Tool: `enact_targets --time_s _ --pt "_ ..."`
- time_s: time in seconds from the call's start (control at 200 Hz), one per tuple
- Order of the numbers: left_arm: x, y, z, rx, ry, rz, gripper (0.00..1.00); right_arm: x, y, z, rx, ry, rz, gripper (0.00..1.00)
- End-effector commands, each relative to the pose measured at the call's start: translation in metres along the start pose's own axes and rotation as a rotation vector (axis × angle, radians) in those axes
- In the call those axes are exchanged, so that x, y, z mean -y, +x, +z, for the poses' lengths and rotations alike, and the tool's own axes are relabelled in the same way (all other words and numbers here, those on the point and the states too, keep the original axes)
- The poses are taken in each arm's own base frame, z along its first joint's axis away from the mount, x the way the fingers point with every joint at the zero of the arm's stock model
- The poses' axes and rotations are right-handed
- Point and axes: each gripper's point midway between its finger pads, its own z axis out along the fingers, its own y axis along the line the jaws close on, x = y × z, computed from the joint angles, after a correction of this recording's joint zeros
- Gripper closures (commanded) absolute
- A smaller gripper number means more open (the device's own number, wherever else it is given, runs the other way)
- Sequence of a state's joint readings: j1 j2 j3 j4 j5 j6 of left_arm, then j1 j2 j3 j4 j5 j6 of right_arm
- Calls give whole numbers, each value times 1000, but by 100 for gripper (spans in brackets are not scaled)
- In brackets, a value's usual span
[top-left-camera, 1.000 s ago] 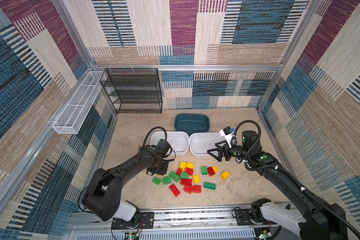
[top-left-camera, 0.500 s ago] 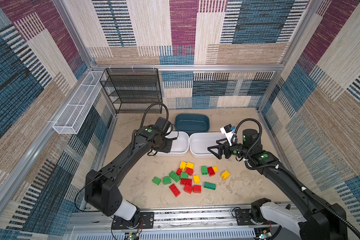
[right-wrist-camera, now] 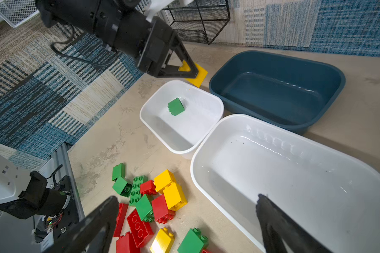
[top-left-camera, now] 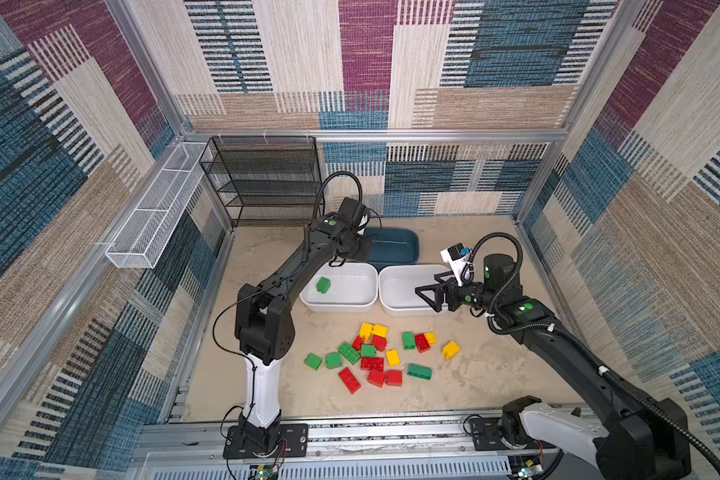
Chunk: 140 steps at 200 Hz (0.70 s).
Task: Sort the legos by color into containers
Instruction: 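Carry the yellow brick with the left gripper into the teal bin and release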
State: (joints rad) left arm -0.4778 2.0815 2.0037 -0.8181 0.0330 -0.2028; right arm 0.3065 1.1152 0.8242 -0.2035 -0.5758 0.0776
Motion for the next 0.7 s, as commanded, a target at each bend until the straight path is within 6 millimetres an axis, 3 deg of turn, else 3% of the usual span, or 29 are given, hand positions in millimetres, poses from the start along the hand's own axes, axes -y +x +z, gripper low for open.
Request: enact_targets --time_s 0.0,0.215,0.325,0.571,0.696 --pt "-6 -21 22 37 2 -23 71 3 -14 0 42 12 -35 1" --pt "-28 -46 67 93 -84 -18 72 10 -12 4 36 21 -32 1" --pt "-30 -56 87 138 -76 -6 72 13 -11 5 34 25 -32 1" --pt "-37 -50 120 108 -103 0 70 22 -7 6 26 31 -15 1" --pt "-40 -51 122 114 -121 10 60 21 -7 6 20 22 -10 1"
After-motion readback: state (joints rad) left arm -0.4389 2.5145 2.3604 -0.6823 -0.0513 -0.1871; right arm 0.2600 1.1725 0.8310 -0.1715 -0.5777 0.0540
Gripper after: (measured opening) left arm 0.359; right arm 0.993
